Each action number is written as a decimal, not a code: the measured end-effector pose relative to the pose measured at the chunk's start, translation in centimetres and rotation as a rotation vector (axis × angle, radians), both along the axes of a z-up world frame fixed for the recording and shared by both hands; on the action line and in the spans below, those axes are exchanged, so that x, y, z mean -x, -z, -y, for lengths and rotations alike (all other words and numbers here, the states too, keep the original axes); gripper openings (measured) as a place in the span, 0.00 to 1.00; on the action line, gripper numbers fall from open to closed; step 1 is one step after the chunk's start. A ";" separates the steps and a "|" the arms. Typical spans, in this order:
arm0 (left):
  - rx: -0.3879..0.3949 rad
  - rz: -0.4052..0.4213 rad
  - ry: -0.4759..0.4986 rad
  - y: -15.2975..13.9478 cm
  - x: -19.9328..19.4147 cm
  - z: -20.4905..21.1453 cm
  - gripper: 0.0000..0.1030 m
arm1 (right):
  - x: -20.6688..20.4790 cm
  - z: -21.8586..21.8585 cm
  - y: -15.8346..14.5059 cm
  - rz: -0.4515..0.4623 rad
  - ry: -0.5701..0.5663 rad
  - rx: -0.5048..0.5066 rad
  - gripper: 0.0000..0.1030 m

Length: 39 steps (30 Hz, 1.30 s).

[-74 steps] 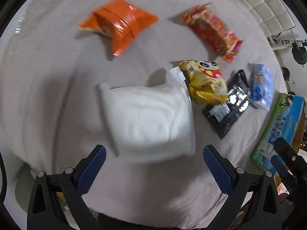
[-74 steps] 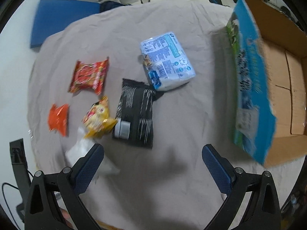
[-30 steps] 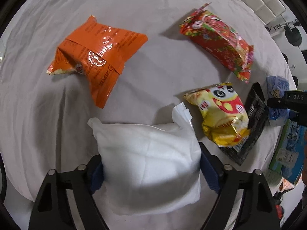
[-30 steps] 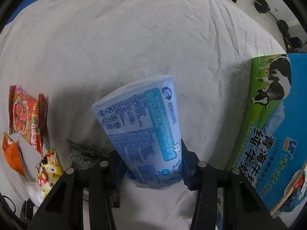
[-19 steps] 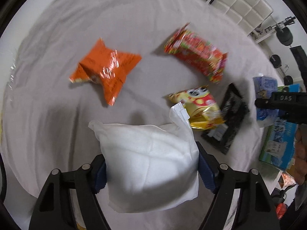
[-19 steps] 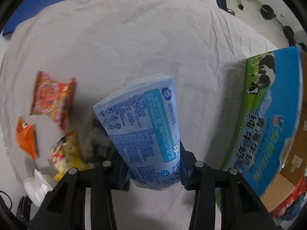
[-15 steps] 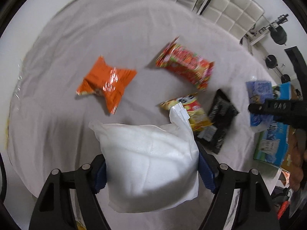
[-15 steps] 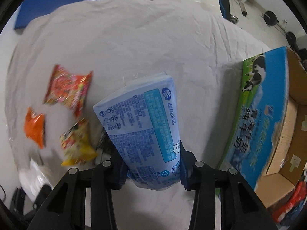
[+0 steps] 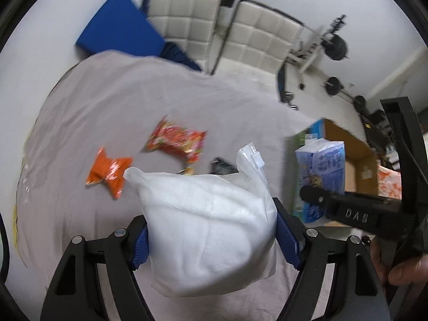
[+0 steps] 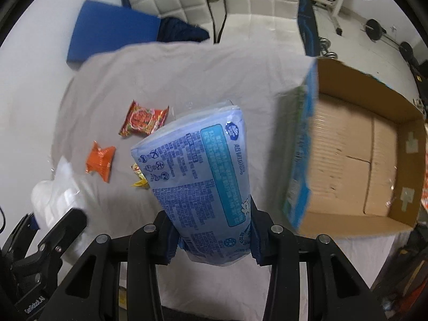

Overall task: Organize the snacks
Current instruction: 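Carry the white bag and milk pack over the cardboard box with both tools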

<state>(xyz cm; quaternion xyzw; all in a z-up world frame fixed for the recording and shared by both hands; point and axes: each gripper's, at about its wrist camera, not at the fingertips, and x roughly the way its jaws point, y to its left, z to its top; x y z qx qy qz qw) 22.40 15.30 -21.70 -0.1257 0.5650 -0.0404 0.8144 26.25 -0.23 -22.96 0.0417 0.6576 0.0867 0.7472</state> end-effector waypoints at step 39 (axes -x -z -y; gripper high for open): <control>0.091 -0.238 0.293 8.5 -19.1 37.8 0.74 | -9.3 38.3 9.9 -0.058 0.299 0.069 0.43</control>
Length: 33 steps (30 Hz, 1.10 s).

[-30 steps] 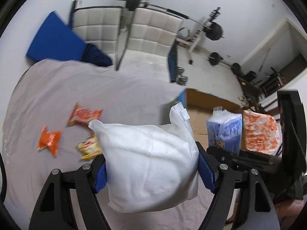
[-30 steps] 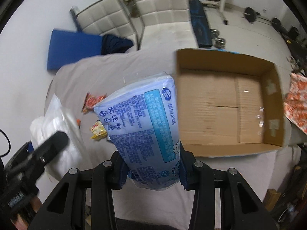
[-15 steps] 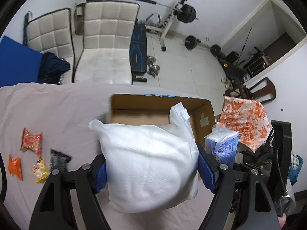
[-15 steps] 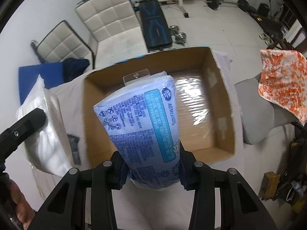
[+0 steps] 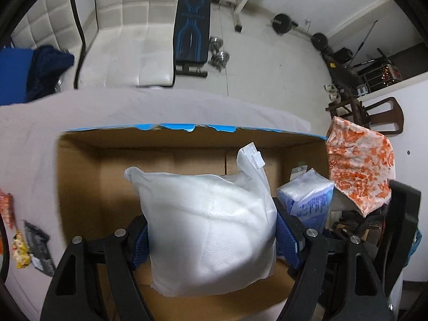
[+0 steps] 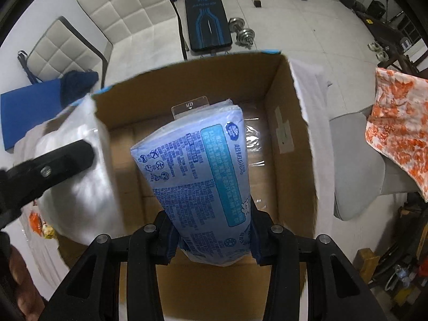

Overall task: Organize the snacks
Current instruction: 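Carry the white bag and milk pack over the cardboard box with both tools, then lower both packs into the box and open both tools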

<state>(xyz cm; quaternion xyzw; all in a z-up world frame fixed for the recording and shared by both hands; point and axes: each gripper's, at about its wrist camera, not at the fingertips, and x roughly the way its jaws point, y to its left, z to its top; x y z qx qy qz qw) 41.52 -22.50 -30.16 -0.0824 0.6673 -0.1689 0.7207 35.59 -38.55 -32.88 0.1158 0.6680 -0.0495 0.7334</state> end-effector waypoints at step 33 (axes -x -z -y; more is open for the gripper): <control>-0.158 -0.018 0.055 4.5 -1.9 3.9 0.90 | -4.4 -0.1 4.8 0.010 -0.049 0.053 0.71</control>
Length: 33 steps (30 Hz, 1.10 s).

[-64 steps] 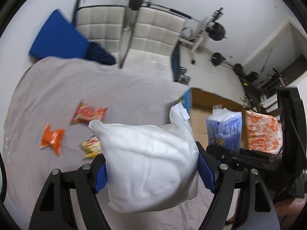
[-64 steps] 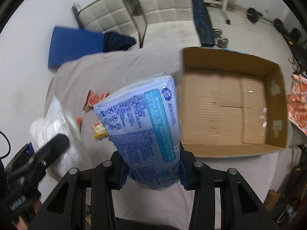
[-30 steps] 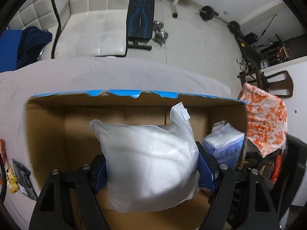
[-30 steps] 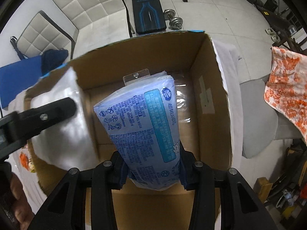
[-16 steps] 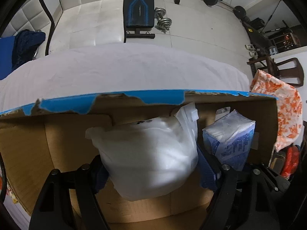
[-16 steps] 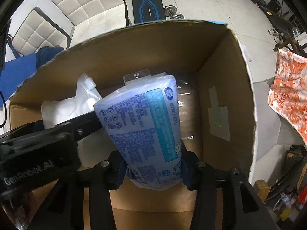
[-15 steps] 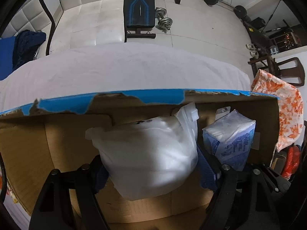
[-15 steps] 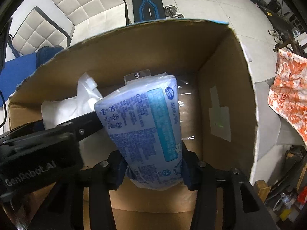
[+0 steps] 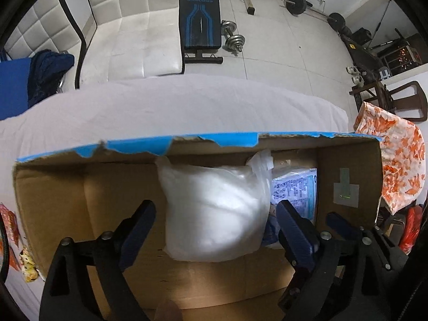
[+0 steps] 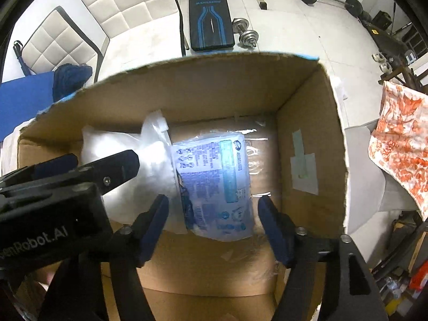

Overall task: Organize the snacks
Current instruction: 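Lower both packs into the box and open both tools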

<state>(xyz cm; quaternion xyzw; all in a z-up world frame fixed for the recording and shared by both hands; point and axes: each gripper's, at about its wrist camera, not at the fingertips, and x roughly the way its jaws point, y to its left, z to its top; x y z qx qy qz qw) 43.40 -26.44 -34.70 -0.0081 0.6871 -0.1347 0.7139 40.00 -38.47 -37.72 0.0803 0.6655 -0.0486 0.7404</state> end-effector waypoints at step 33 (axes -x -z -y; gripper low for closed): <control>-0.047 0.410 -0.033 -16.6 17.9 -7.4 0.97 | 18.7 -2.1 -17.2 0.218 -0.015 0.059 1.00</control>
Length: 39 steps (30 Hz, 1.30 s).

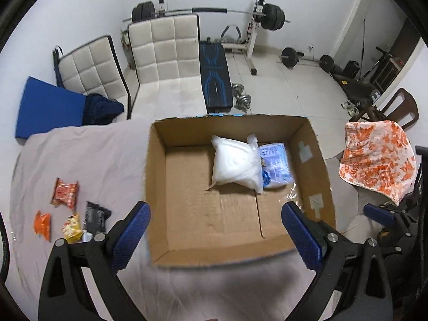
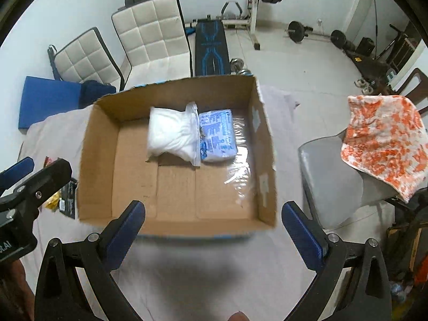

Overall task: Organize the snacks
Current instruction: 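Lower both packs into the box and open both tools, then grasp the orange pack with the left tool while the right tool grasps the black pouch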

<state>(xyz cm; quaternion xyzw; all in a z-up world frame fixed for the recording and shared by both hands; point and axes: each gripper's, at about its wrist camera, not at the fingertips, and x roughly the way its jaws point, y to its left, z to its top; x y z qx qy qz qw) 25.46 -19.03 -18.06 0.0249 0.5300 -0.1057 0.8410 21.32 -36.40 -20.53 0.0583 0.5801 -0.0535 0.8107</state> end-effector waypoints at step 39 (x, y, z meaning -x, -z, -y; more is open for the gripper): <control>0.026 0.090 -0.062 -10.5 10.2 -8.3 0.97 | 9.9 -6.0 -13.7 0.119 -0.031 -0.064 1.00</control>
